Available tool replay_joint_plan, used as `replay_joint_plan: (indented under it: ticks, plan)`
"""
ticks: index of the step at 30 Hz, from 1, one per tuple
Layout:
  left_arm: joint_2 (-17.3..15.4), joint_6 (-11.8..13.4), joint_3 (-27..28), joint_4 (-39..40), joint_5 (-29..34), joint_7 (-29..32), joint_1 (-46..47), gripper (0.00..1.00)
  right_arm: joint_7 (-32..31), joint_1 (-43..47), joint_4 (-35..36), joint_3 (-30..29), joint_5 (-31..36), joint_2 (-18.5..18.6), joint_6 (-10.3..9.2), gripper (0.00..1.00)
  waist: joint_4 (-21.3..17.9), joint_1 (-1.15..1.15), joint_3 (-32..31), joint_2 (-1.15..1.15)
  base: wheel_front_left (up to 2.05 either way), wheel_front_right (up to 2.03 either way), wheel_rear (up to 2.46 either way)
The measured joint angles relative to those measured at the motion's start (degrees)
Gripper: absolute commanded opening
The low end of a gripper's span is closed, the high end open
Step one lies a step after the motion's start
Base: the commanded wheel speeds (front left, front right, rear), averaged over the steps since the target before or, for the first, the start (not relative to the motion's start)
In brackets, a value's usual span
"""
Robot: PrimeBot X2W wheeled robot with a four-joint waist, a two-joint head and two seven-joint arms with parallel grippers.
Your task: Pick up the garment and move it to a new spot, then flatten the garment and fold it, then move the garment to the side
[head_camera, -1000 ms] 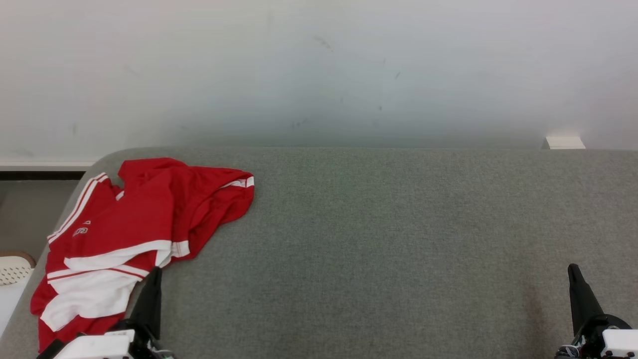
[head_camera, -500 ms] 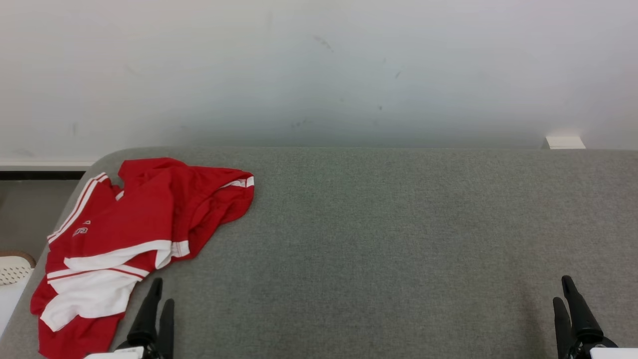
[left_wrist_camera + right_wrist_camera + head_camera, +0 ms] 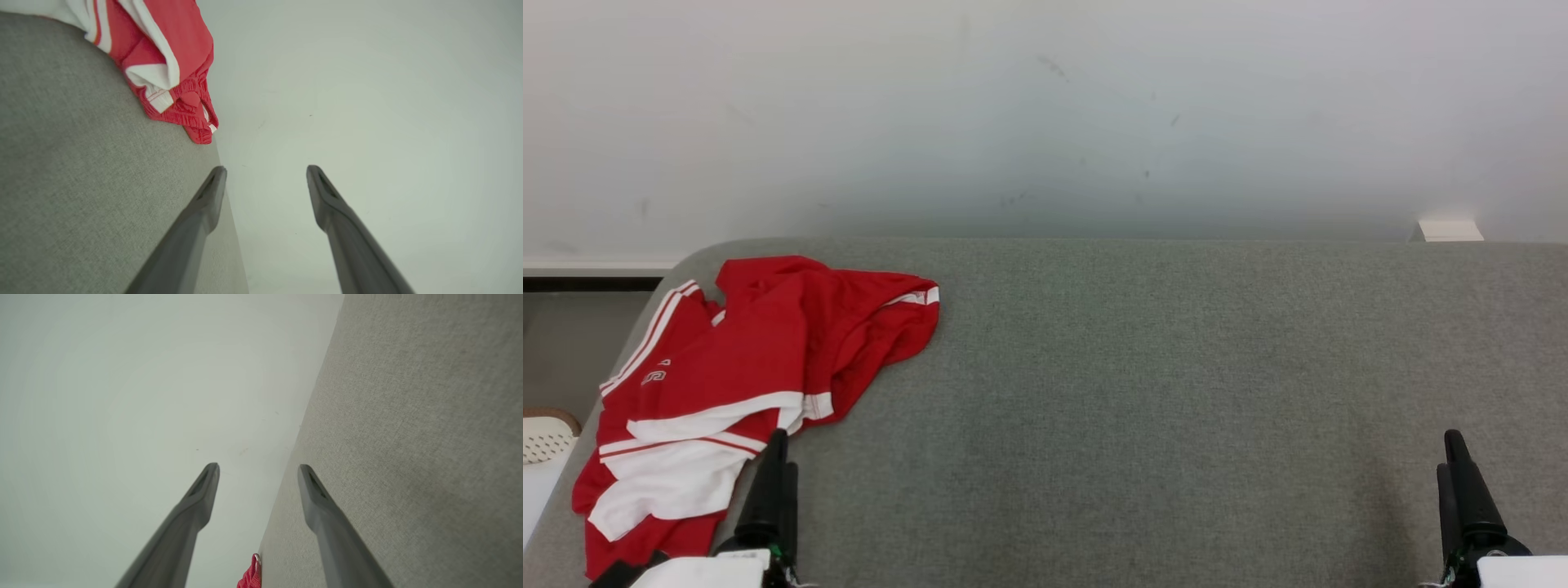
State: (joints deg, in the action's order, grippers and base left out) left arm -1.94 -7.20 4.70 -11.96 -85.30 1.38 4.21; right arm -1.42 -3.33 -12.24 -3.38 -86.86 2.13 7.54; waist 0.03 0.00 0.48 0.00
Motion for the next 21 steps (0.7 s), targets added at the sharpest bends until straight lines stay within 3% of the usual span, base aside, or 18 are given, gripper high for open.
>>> replay_joint_plan:
  ticks: [13,21]
  plan:
    - [-0.1,0.0,0.6,2.2,15.5,-3.0,0.0,1.0,3.0,-0.1,3.7,1.4,11.4,0.0,0.0,1.0,0.0,0.0,0.3,0.0,0.0,0.0,0.0]
    - [-0.2,0.0,-0.2,3.0,28.6,-4.6,0.0,1.0,4.5,-0.1,4.5,2.6,21.1,0.2,0.0,1.0,0.1,0.0,0.5,0.0,0.0,0.0,0.0]
